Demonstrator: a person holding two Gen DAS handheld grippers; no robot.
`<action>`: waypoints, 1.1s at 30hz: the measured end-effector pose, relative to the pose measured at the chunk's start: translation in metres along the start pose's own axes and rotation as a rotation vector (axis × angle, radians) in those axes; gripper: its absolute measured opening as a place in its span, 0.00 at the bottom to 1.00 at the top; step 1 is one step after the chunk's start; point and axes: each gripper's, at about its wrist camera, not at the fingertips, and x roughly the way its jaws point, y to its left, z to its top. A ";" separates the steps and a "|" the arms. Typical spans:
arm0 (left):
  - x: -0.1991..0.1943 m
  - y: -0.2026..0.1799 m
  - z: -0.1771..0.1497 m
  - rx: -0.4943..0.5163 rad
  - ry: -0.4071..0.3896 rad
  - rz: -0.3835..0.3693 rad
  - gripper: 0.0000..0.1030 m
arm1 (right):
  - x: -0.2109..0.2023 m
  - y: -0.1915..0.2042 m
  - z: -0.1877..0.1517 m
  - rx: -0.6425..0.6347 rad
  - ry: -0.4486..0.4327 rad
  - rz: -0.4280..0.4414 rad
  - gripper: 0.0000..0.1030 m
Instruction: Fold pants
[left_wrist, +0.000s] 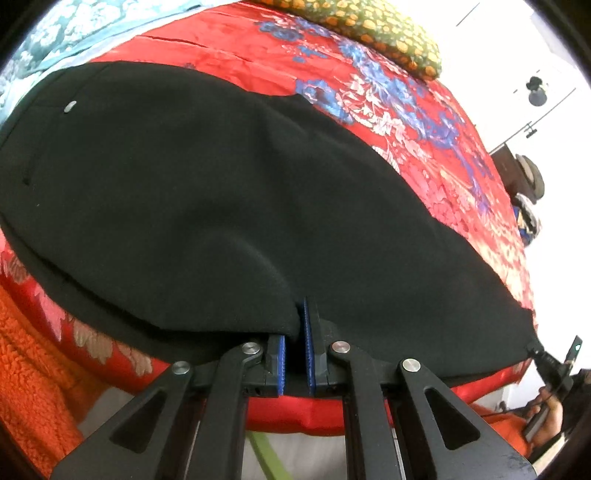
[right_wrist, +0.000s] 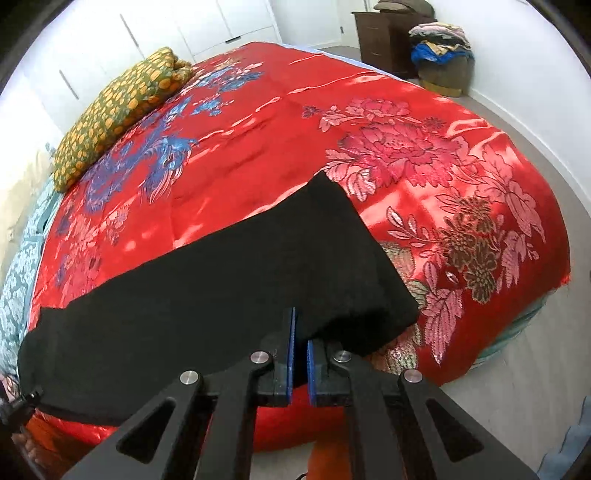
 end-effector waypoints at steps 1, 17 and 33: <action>-0.002 -0.001 0.000 0.002 -0.006 -0.001 0.07 | -0.006 0.002 0.000 0.000 -0.018 -0.001 0.05; -0.005 -0.002 -0.015 0.035 0.015 0.026 0.05 | -0.004 0.004 -0.008 -0.002 0.026 -0.074 0.05; -0.002 0.000 -0.023 0.064 0.036 0.065 0.05 | -0.004 0.013 -0.010 -0.056 0.036 -0.119 0.06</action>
